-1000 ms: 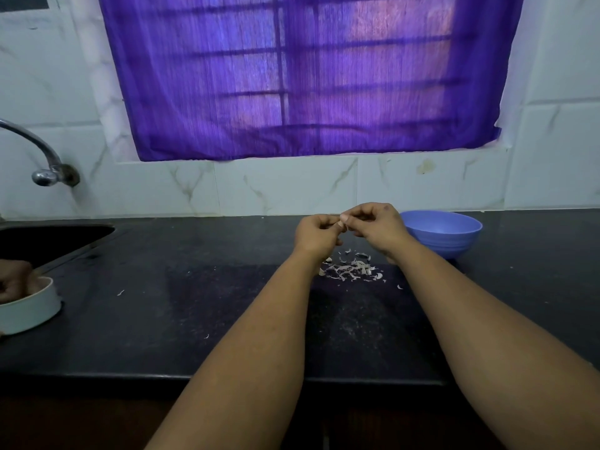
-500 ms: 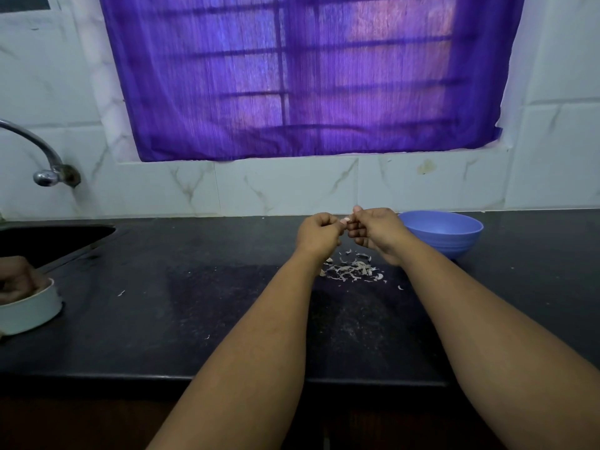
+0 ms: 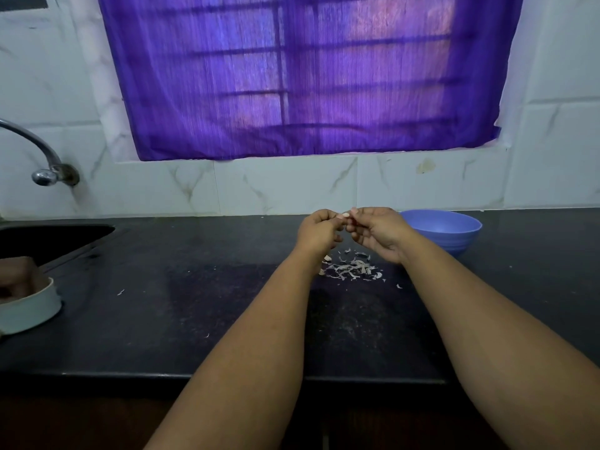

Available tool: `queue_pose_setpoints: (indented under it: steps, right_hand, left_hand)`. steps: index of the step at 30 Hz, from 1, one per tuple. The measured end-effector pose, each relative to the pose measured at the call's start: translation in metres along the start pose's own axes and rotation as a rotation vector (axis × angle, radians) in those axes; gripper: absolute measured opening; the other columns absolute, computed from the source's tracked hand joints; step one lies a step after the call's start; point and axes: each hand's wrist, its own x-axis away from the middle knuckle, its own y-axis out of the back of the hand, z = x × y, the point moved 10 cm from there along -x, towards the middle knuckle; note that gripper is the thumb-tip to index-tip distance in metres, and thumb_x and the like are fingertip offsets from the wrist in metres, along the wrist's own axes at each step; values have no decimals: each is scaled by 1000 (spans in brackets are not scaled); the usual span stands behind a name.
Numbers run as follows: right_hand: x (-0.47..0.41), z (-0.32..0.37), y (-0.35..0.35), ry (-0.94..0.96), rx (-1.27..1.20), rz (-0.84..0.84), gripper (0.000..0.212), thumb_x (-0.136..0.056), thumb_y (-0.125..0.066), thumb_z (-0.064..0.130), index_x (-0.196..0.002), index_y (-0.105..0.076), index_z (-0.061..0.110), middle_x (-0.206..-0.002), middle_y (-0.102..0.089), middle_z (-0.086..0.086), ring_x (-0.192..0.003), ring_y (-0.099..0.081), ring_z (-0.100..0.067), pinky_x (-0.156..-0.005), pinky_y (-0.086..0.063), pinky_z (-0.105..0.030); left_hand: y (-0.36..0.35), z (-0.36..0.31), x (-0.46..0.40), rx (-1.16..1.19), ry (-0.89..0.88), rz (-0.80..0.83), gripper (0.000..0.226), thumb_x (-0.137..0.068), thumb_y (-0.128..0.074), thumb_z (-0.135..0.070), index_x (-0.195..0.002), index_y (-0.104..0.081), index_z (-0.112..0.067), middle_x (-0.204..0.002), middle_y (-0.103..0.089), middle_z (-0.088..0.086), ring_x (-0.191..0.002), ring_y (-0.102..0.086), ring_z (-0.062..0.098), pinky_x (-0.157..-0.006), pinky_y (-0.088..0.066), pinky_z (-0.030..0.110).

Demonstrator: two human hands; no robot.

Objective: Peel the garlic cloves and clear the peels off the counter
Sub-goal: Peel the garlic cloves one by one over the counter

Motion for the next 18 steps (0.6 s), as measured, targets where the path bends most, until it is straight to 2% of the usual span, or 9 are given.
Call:
queue_pose_setpoints:
  steps: [3, 7, 10, 15, 18]
  right_hand:
    - [1, 4, -2, 41, 37, 6, 12, -95, -59, 18, -95, -65, 7, -80, -67, -5, -69, -61, -10, -64, -51, -18]
    - [3, 8, 0, 91, 123, -6, 4, -87, -67, 7, -91, -67, 6, -78, -68, -6, -64, -63, -9, -64, -52, -18]
    - [2, 9, 3, 89, 182, -45, 5, -86, -69, 7, -90, -69, 5, -79, -69, -7, -63, -62, -11, -66, -54, -19]
    - [4, 14, 9, 100, 170, -110, 4, -82, -72, 4, -82, -69, 2, -71, -68, -6, -62, -61, -9, -60, -53, -15]
    - [7, 20, 12, 128, 148, -140, 4, -83, -71, 2, -81, -68, 3, -74, -68, -7, -65, -62, -10, -63, -54, -14]
  left_hand:
    - [0, -2, 1, -34, -21, -9, 20, -93, -58, -17, -73, -56, -15, -72, -59, -1, -57, -50, 11, -54, -39, 21]
    - [2, -4, 2, -169, -78, -34, 18, -93, -59, -23, -78, -55, -12, -72, -59, 2, -57, -51, 13, -51, -41, 19]
    - [2, -5, 2, -271, -120, -49, 22, -93, -57, -29, -77, -55, -14, -71, -57, 4, -65, -52, 19, -61, -42, 29]
    - [-3, -7, 4, -365, -150, -71, 30, -95, -51, -37, -72, -54, -17, -66, -55, 2, -64, -52, 19, -61, -44, 33]
    - [-4, -9, 4, -340, -187, -95, 31, -93, -52, -34, -74, -56, -10, -69, -56, 3, -65, -52, 18, -64, -46, 36]
